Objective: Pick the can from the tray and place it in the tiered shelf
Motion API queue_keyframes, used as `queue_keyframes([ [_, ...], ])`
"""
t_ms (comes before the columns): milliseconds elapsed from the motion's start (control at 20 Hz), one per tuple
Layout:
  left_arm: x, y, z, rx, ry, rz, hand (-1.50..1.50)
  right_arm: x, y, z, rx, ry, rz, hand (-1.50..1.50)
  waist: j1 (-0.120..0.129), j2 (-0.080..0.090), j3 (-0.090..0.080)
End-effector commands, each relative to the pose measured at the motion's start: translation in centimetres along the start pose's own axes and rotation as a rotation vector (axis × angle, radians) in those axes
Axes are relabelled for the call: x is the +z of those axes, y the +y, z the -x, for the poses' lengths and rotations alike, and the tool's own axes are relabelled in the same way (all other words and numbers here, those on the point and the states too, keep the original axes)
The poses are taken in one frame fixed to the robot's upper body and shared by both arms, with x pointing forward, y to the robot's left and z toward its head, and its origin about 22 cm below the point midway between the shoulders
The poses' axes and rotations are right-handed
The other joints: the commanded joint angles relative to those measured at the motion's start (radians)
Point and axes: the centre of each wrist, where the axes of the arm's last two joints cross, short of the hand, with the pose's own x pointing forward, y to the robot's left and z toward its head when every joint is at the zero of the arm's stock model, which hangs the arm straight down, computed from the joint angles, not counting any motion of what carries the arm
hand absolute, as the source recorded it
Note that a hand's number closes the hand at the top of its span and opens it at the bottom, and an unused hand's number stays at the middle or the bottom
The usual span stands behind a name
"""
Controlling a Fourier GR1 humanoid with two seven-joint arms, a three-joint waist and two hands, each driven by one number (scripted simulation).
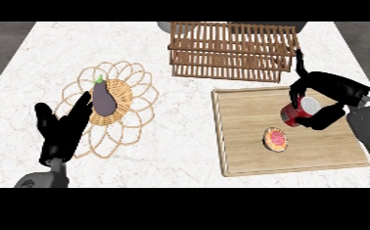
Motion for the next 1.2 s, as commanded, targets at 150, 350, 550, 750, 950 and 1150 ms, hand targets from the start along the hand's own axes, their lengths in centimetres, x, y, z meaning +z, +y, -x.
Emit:
queue_keyframes([
  [150, 0.2, 1.7, 2.4, 0.014, 0.072, 0.005, 0.00, 0.3, 1.7, -1.1, -0.038, -0.162, -0.012, 1.50, -0.007, 0.016, 0.002],
  [350, 0.3, 0.3, 0.6, 0.011, 0.060, -0.012, 0.00, -7.4, 7.1, -10.7, -0.070, 0.036, 0.203, 1.50, -0.004, 0.006, -0.002],
  [550, 0.4, 0.7, 0.9, 0.018, 0.081, -0.018, 0.00, -9.2, 10.2, -17.2, -0.173, 0.088, 0.395, 1.50, -0.015, -0.002, -0.002],
  [750, 0.1, -0.4, 0.5, 0.002, 0.062, -0.003, 0.00, -7.7, 10.0, -23.5, -0.176, 0.050, 0.618, 1.50, -0.003, -0.001, -0.001],
  [950, 0.2, 0.0, 1.1, 0.016, 0.076, -0.002, 0.00, -4.9, 8.9, -29.2, -0.139, 0.060, 0.799, 1.50, -0.002, 0.000, -0.001],
  [1150, 0.0, 0.2, 1.8, 0.019, 0.088, -0.011, 0.00, -1.0, 7.5, -33.5, -0.127, 0.116, 0.926, 1.50, -0.014, 0.003, -0.002],
])
